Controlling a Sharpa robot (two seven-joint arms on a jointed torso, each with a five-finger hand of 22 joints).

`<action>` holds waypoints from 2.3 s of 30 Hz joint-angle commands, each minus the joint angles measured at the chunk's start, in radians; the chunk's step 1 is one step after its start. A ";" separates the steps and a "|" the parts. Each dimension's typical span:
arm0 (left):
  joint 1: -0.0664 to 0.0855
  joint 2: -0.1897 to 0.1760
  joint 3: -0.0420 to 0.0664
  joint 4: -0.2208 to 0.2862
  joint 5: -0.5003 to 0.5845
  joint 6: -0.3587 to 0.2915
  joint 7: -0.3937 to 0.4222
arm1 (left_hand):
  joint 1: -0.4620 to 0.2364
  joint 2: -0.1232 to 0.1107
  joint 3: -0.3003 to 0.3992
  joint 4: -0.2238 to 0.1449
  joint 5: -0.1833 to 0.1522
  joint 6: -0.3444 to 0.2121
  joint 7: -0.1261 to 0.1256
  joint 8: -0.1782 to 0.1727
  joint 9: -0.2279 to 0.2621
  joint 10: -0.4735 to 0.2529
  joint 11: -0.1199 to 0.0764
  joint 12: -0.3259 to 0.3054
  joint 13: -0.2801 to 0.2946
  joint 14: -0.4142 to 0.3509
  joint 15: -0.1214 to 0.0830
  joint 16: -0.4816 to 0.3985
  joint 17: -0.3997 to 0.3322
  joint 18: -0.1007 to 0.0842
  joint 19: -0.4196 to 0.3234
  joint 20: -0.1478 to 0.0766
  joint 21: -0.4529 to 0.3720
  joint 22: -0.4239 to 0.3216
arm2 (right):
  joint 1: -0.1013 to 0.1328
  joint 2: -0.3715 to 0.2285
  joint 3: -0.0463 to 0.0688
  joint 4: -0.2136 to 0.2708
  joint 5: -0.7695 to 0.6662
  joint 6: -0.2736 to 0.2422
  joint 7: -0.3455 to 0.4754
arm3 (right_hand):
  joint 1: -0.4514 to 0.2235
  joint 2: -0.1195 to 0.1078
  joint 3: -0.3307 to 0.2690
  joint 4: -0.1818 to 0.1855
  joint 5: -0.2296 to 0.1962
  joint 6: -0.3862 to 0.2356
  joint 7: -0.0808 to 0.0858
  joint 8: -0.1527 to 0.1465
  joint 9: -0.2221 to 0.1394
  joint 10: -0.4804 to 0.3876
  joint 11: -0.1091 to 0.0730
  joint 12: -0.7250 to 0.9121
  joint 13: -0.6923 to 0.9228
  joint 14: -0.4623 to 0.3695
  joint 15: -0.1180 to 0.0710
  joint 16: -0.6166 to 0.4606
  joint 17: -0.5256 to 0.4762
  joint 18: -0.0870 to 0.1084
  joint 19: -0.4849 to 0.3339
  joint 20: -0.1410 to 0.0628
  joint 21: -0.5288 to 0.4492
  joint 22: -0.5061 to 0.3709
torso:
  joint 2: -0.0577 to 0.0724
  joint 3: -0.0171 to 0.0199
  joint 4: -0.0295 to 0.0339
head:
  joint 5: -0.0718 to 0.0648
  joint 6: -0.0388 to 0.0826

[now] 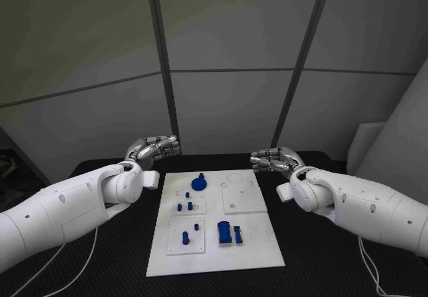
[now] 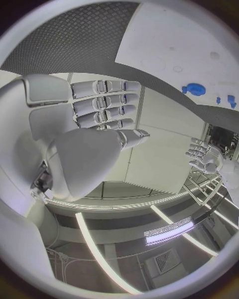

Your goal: Assemble the parts on the task board

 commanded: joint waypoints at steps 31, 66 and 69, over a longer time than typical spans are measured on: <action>-0.048 -0.024 -0.028 0.274 -0.050 -0.406 0.125 | -0.911 0.112 -0.356 0.028 -0.080 -0.725 -0.162 -0.070 -0.066 -0.810 -0.127 -0.071 -0.063 -0.731 -0.123 -0.142 -0.177 -0.185 -0.511 -0.160 -0.223 -0.398 | -0.006 -0.053 -0.027 0.253 0.243 -0.284 0.228 | -1.092 -0.110 0.192 -0.082 -0.156 -0.637 -0.159 -0.066 -0.324 -0.719 -0.144 -0.073 -0.259 -0.717 -0.116 -0.138 -0.194 -0.095 -0.685 -0.119 -0.063 -0.547 | 0.024 0.0226 0.0522 | 0.011 0.032; -0.055 -0.084 -0.039 0.445 -0.110 -0.558 0.148 | -1.227 0.112 -0.356 0.028 -0.080 -0.943 -0.162 -0.070 -0.066 -1.030 -0.127 -0.071 -0.063 -0.953 -0.123 -0.142 -0.177 -0.185 -0.643 -0.248 -0.223 -0.486 | -0.009 -0.131 -0.039 0.437 0.302 -0.441 0.294 | -1.425 -0.110 0.282 -0.082 -0.156 -0.853 -0.159 -0.066 -0.324 -0.933 -0.144 -0.073 -0.259 -0.928 -0.116 -0.138 -0.194 -0.171 -0.927 -0.210 -0.063 -0.656 | 0.024 0.0226 0.0522 | 0.011 0.032; -0.055 -0.084 -0.039 0.445 -0.110 -0.558 0.148 | -1.333 0.112 -0.356 0.028 -0.080 -1.017 -0.162 -0.070 -0.066 -1.102 -0.127 -0.071 -0.063 -0.953 -0.123 -0.142 -0.177 -0.185 -0.643 -0.248 -0.223 -0.486 | -0.009 -0.131 -0.039 0.437 0.302 -0.441 0.294 | -1.438 -0.110 0.282 -0.082 -0.156 -0.926 -0.159 -0.066 -0.324 -1.006 -0.144 -0.073 -0.259 -1.001 -0.116 -0.138 -0.194 -0.171 -0.927 -0.210 -0.063 -0.656 | 0.024 0.0226 0.0522 | 0.011 0.032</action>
